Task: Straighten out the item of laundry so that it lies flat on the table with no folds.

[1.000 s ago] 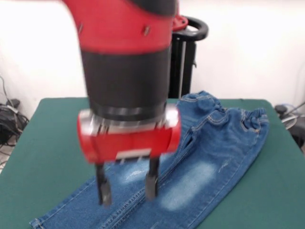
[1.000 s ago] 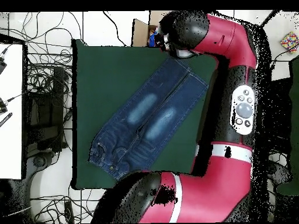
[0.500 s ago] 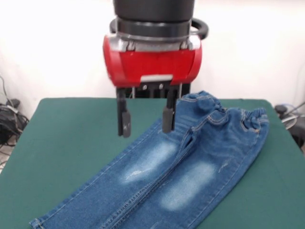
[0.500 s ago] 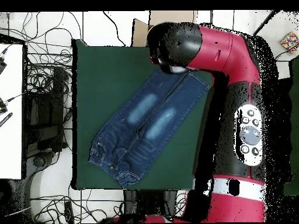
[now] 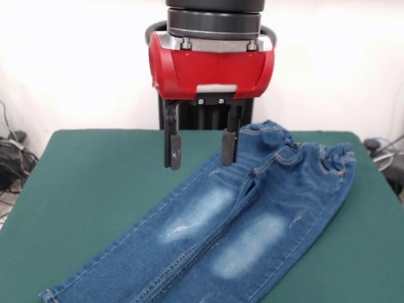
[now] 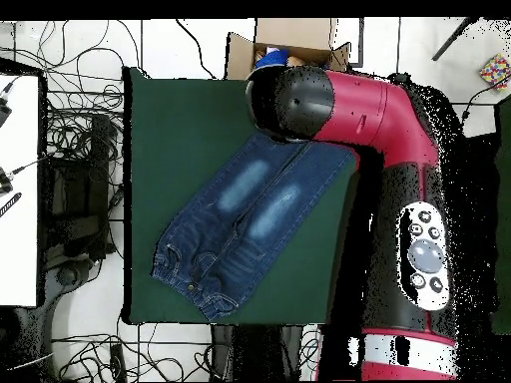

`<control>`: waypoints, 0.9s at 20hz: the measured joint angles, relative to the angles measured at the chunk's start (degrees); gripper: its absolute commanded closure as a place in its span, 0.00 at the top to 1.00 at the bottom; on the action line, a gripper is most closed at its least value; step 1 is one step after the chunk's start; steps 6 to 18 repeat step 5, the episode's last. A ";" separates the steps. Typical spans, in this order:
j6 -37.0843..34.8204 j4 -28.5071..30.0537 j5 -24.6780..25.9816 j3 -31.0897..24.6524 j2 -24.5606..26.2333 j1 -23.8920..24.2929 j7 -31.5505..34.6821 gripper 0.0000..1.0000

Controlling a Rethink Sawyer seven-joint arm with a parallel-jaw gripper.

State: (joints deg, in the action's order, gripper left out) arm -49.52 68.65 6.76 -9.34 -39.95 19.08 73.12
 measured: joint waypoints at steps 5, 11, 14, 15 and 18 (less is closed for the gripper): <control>1.10 1.07 0.00 0.00 -0.20 0.13 0.00 1.00; 1.10 1.07 0.00 0.00 -0.20 0.13 0.00 1.00; 1.10 1.07 0.00 0.00 -0.20 0.13 0.00 1.00; 1.10 1.07 0.00 0.00 -0.20 0.13 0.00 1.00; 1.10 1.07 0.00 0.00 -0.20 0.13 0.00 1.00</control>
